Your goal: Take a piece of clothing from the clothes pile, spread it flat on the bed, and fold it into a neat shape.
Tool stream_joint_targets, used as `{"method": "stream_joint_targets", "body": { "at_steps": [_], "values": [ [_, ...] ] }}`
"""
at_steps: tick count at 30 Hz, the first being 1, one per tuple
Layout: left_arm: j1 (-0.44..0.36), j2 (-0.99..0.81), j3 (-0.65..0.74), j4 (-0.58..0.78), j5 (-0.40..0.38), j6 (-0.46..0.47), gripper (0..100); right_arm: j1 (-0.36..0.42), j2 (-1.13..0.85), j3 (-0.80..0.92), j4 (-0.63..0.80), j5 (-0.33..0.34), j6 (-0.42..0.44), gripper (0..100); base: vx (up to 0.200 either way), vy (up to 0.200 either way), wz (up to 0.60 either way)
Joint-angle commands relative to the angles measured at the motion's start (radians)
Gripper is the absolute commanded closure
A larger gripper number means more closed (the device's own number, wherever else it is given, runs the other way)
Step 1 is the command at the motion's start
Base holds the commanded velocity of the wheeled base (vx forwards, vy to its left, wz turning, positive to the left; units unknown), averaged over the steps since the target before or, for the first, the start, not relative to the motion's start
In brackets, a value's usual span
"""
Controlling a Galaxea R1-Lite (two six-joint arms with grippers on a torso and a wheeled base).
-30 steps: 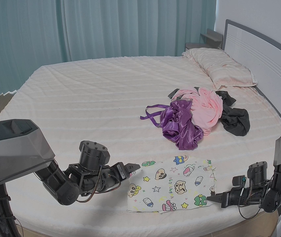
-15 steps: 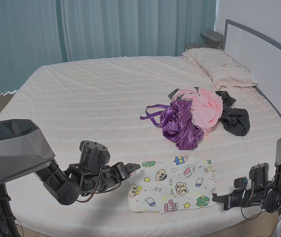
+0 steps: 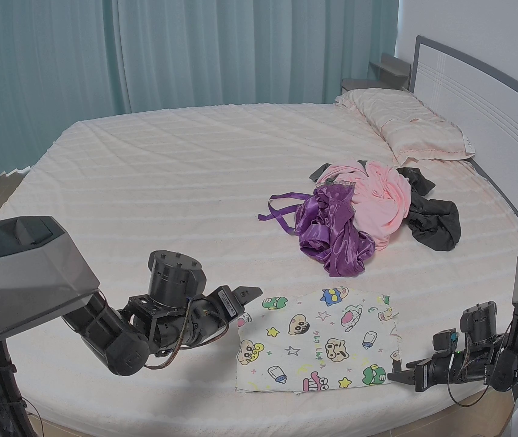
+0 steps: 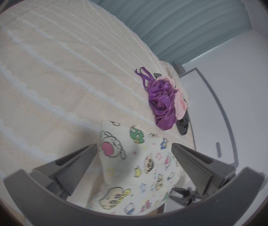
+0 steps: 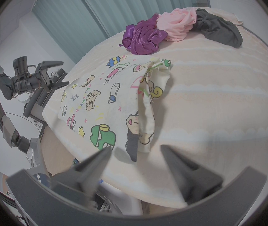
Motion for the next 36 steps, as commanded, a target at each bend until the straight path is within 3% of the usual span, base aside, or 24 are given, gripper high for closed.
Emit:
{"method": "stream_joint_targets", "body": {
  "at_steps": [1, 5, 20, 25, 29, 36],
  "values": [
    [-0.027, -0.029, -0.028, -0.02, 0.004, -0.05, 0, 0.0, -0.024, 0.017, -0.003, -0.011, 0.0, 0, 0.0, 0.0, 0.0],
    [-0.074, -0.018, -0.03, -0.037, 0.002, -0.107, 0, -0.005, -0.039, 0.006, -0.011, -0.043, 0.0, 0, 0.0, 0.0, 0.0],
    [-0.14, 0.137, -0.033, -0.072, 0.005, -0.089, 0, -0.006, -0.046, 0.003, -0.026, -0.045, 0.001, 0, 0.0, 0.0, 0.0],
    [-0.169, 0.175, -0.033, -0.077, 0.077, -0.047, 0, -0.003, -0.049, 0.003, -0.087, -0.043, 0.008, 0, 0.0, 0.0, 0.0],
    [-0.171, 0.169, -0.03, -0.08, 0.082, -0.047, 0, -0.006, -0.067, -0.007, -0.124, -0.043, 0.02, 0, 0.0, 0.0, 0.0],
    [-0.171, 0.069, 0.021, -0.083, 0.082, -0.056, 0, -0.012, -0.055, -0.224, -0.106, -0.046, 0.235, 0, 0.0, 0.0, 0.0]
  ]
}}
